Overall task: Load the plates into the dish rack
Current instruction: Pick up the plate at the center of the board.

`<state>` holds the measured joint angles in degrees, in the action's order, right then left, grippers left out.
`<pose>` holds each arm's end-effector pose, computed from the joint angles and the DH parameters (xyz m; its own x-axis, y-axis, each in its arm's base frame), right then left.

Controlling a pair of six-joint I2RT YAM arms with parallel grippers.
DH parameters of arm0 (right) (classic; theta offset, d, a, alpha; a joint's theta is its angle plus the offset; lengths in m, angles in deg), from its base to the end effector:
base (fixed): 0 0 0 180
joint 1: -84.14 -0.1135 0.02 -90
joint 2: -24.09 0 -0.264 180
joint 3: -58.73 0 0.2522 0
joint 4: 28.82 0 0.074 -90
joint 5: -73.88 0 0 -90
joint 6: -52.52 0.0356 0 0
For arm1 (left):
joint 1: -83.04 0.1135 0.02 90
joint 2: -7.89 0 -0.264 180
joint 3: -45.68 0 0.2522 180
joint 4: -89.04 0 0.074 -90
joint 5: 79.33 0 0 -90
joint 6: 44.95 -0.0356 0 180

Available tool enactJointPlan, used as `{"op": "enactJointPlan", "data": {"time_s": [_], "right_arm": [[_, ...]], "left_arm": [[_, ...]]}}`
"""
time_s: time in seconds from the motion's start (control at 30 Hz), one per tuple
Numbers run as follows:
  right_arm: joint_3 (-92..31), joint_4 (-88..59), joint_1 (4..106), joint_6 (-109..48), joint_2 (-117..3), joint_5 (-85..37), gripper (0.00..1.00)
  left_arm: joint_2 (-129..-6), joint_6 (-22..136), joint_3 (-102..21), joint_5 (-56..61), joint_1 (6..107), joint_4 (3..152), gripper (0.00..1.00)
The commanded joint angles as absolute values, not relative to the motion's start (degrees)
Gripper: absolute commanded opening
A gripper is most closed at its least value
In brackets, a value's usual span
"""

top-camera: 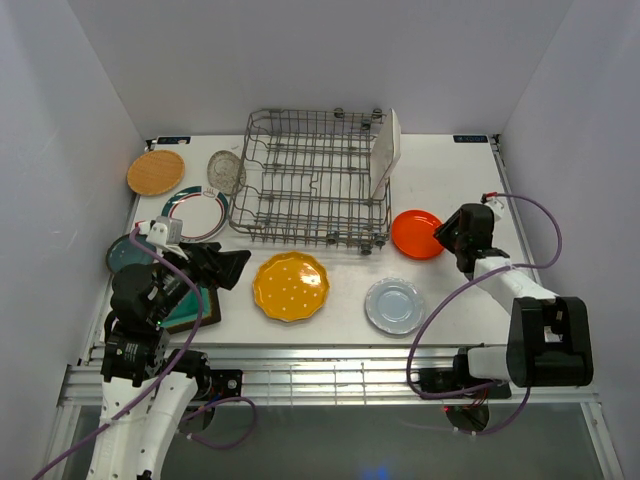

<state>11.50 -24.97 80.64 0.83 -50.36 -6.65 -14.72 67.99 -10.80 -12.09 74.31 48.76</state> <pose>0.2668 0.0105 0.1962 -0.3543 0.5909 -0.7247 0.3825 0.7988 0.4644 0.0887 -0.0276 0.3436 -0.3043 -0.3169 -0.8983 0.4358 0.7922 -0.4271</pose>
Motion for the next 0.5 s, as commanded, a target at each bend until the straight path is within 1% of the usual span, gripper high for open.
{"op": "enactJointPlan", "data": {"time_s": [0.0,0.13,0.27,0.33,0.47], "right_arm": [[5.00,-22.19,80.54,-3.36,-53.06,-2.07,0.35],[-7.20,-15.95,80.54,-7.50,-61.66,-2.76,0.37],[-13.98,-11.38,80.54,-9.88,-67.74,-3.29,0.40],[-15.49,-9.27,80.54,-10.32,-70.38,-2.42,0.41],[-15.50,-8.91,80.54,-10.85,-71.71,0.21,0.45]], "left_arm": [[-14.61,67.38,-10.62,-12.36,74.25,49.62,0.98],[-14.88,67.38,-10.71,-12.53,74.25,49.62,0.98],[-14.88,67.29,-10.71,-12.79,74.16,49.62,0.98],[-14.88,67.29,-10.62,-12.80,74.16,49.62,0.98],[-15.05,67.29,-10.62,-12.88,74.07,49.62,0.98]]}}
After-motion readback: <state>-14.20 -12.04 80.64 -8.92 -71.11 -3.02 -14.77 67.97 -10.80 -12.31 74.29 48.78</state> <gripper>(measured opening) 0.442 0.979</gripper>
